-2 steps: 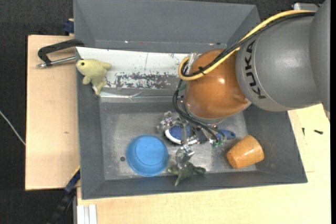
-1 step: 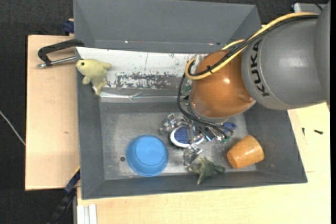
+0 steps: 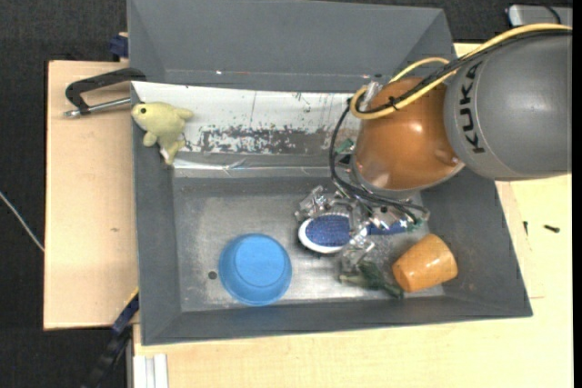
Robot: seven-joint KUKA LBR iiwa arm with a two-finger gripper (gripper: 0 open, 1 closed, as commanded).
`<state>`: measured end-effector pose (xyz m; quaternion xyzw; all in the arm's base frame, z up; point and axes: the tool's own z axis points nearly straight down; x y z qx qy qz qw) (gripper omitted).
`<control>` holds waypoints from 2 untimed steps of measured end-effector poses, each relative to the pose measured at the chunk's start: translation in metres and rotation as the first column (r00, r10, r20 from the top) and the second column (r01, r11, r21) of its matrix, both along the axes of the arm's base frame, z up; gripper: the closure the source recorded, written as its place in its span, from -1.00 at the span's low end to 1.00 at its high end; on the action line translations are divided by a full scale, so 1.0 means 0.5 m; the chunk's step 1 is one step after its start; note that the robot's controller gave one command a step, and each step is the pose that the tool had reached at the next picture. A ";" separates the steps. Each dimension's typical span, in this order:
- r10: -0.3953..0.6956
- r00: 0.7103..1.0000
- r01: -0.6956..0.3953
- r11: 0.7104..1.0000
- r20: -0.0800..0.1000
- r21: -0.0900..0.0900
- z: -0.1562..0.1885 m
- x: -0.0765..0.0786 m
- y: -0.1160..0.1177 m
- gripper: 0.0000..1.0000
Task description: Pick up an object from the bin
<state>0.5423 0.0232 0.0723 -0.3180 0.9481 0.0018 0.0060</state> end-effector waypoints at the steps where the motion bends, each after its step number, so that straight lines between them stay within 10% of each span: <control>1: 0.001 1.000 -0.001 1.000 0.005 0.000 0.004 0.002 0.004 1.00; 2: 0.211 0.978 -0.211 0.978 0.003 -0.008 0.369 -0.031 0.012 1.00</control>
Offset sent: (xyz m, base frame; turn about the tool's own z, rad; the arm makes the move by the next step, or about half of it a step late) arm 0.0000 0.0000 0.0000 0.0000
